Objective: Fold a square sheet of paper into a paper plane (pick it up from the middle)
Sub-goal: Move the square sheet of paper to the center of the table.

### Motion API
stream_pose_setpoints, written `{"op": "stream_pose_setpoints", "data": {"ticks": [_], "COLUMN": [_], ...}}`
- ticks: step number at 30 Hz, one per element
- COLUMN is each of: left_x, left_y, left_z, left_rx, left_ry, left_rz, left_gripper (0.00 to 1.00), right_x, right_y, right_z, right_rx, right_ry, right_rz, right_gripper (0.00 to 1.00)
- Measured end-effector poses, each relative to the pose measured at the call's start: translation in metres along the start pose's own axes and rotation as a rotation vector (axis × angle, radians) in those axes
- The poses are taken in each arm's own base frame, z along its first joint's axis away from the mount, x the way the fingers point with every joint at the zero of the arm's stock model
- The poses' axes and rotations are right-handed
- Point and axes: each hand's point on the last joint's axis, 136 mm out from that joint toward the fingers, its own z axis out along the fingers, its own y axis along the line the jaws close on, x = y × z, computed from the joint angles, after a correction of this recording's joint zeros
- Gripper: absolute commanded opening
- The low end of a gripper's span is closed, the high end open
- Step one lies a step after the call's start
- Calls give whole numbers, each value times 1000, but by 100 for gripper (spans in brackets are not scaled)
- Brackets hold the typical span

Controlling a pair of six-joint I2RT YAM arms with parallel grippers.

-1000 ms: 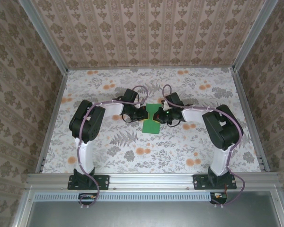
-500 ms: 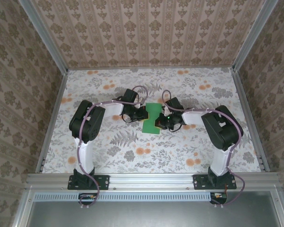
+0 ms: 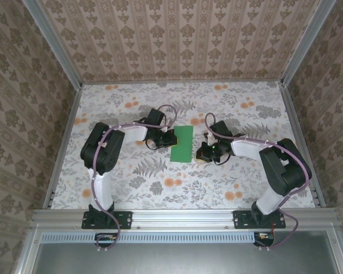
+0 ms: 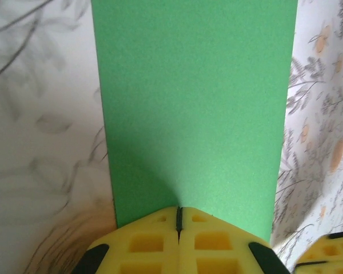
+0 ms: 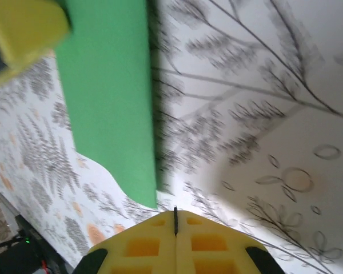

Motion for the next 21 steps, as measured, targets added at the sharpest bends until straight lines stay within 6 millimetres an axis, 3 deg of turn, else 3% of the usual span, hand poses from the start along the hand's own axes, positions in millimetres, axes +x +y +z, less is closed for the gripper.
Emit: {"op": "stream_pose_setpoints", "data": {"ticks": [6,10,14,21], "left_x": [31,45,42,36], "left_y": [22,26,21,0], "left_z": [-26,-34,-38,-51], "left_rx": [-70,-78,-61,22], "left_ry": [-29,-25,-41,-104], "left_rz": [-97,-128,-127,-97], "left_gripper": [0,2,6,6], "right_x": [-30,-24,-21,-36], "right_y": [36,43,50,62], "right_z": [-3,9,21,48], "right_rx": [-55,-62,-86,-113], "right_ry": [-55,-32,-7,32], "right_rz": [-54,-69,-64,-61], "right_gripper": [0,0,0,0]}}
